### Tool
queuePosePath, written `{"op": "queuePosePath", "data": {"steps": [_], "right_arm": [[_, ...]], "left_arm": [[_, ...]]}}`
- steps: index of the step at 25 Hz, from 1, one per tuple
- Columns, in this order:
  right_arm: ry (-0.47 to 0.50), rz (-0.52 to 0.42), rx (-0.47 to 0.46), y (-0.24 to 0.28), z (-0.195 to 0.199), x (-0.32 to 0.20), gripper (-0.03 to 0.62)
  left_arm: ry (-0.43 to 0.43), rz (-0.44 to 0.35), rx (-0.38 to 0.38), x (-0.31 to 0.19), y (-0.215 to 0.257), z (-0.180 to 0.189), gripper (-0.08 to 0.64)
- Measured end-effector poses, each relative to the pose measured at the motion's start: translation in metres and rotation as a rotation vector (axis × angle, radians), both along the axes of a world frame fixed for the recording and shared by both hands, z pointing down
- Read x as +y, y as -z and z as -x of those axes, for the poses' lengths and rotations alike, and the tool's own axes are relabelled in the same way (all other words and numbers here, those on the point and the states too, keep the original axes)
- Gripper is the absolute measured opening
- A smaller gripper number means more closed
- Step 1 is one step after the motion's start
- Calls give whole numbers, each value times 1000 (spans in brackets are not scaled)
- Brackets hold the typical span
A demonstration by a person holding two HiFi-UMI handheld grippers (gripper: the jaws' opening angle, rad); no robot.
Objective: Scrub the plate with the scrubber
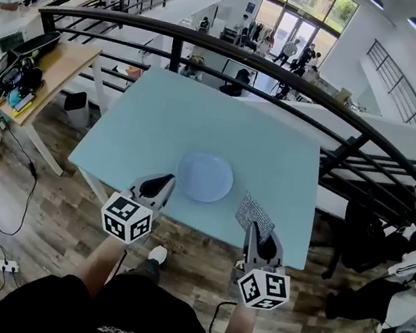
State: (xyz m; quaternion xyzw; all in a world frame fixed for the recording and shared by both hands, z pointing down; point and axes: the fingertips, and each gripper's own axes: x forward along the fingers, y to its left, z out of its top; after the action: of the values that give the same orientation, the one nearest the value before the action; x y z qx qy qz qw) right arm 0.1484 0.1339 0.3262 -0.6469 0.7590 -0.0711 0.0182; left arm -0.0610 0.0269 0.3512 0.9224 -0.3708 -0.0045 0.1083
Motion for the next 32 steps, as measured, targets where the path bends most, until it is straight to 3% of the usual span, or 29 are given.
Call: {"op": "queuePosePath", "data": {"steps": [16, 22, 28, 32], "right_arm": [[-51, 55, -23, -12, 1, -147, 84], [-63, 91, -56, -31, 1, -190, 84], [-46, 159, -82, -61, 8, -214, 84], [-29, 219, -101, -86, 5, -228, 84]], "left_arm": [[-124, 61, -5, -148, -18, -16, 8], [-173, 86, -45, -187, -41, -23, 8], [-197, 154, -88, -205, -79, -28, 8], [-199, 242, -98, -211, -109, -31, 9]]}}
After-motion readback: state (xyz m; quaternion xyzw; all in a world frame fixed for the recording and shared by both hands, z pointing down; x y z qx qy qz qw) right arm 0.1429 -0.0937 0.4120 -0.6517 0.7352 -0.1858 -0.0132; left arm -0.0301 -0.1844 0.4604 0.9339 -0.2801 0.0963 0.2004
